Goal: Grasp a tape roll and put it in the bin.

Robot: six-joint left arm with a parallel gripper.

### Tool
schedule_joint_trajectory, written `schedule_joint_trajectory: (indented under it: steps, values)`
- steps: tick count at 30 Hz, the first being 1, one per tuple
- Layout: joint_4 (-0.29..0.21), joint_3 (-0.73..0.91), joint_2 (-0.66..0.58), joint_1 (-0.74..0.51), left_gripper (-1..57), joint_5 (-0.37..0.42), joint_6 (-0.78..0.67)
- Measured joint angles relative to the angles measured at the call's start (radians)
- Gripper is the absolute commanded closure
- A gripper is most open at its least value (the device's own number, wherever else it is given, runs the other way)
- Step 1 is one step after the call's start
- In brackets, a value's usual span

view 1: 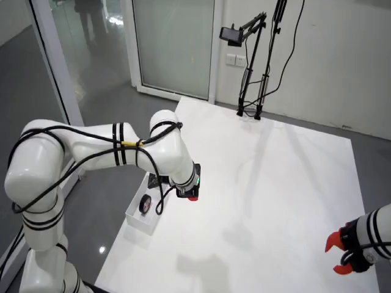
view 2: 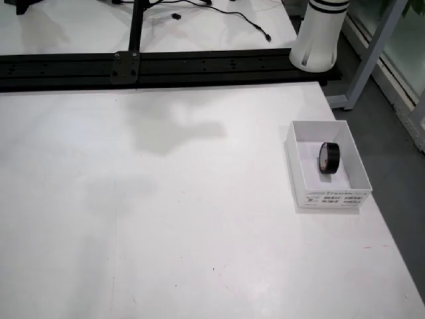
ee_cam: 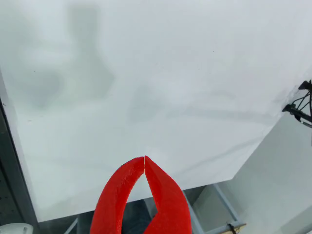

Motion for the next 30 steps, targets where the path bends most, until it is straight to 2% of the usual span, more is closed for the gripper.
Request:
schedule_joint_trajectory:
  steps: [30]
  values:
    - [0.000, 0.000, 0.001, -0.091, 56.8, 0.000, 0.000]
